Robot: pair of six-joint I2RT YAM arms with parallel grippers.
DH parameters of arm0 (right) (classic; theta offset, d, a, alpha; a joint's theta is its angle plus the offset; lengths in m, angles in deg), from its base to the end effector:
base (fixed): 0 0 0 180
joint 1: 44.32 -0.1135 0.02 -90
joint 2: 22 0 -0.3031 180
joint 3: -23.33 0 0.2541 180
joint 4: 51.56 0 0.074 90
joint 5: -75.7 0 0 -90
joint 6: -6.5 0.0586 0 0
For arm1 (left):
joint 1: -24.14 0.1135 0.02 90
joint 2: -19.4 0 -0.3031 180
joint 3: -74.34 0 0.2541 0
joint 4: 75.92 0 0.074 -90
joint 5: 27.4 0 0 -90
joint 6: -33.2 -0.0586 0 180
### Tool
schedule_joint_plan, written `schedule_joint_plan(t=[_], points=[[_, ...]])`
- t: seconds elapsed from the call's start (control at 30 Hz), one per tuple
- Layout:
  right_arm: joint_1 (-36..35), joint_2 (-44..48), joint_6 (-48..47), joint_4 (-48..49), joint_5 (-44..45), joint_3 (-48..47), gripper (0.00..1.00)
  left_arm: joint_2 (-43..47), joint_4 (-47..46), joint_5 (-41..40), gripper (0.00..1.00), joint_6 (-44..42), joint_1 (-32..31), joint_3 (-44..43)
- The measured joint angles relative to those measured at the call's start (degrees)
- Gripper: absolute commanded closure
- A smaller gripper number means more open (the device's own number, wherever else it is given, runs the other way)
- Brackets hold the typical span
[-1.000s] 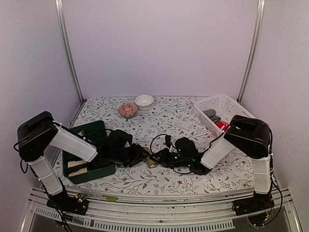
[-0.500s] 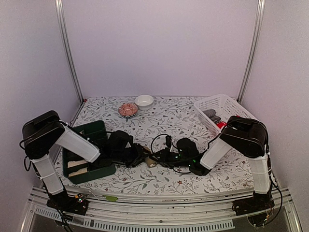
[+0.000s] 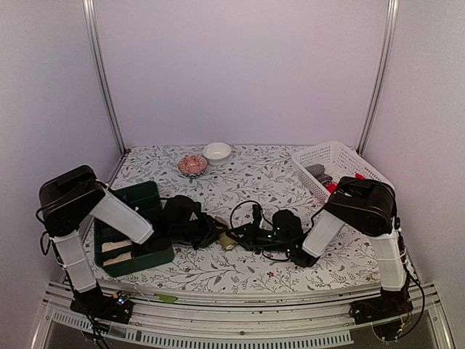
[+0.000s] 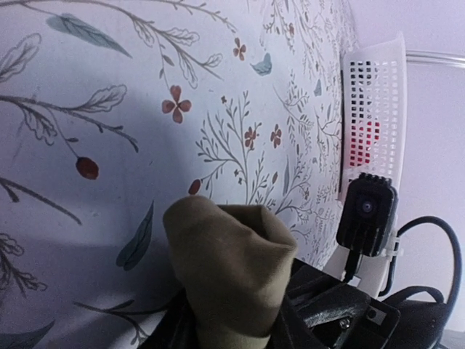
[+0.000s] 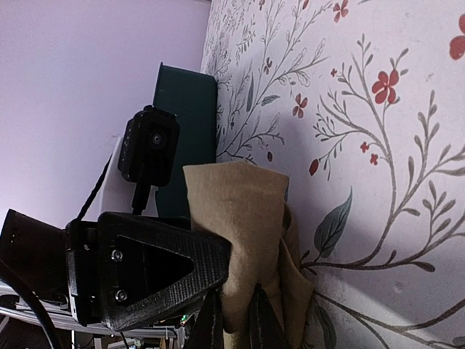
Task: Roll the underwear
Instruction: Pick up the underwear from the center of the board.
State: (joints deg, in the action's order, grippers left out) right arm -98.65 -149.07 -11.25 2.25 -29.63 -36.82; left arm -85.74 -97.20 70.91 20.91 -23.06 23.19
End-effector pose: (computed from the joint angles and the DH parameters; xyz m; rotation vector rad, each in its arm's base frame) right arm 0.2378 0.3579 0.0920 0.1099 2.1987 1.6848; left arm 0.2381 -0.2696 0.1292 -0.5608 2.4324 -1.2918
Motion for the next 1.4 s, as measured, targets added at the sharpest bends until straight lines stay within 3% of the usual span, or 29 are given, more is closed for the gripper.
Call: schedule_joint_plan(t=[0.27, 0.53, 0.83, 1.0, 1.13, 1.4], points=[[-0.1, -0.9, 1.7, 4.3, 0.2, 1.2, 0.98, 0.3, -0.9, -0.8, 1.0, -1.1, 0.0, 0.0], [-0.8, -0.8, 1.2, 6.4, 1.7, 3.0, 0.7, 3.0, 1.8, -1.3, 1.0, -6.0, 0.0, 0.5], [-0.6, 3.3, -1.4, 4.8, 3.0, 7.5, 0.38, 9.8, 7.3, -3.2, 1.0, -19.6, 1.0, -2.1], [0.0, 7.1, -4.7, -0.5, 3.0, 8.0, 0.21, 14.3, 12.5, -2.7, 1.0, -30.0, 1.5, -5.7], [0.8, 11.2, -8.7, -8.2, 2.7, 7.6, 0.0, 18.8, 20.0, -1.1, 1.0, -41.4, 3.1, -10.4], [3.9, 19.7, -22.4, -31.5, 3.1, 2.9, 0.01, 27.2, 39.6, 3.3, 1.0, -65.2, 11.6, -22.5]])
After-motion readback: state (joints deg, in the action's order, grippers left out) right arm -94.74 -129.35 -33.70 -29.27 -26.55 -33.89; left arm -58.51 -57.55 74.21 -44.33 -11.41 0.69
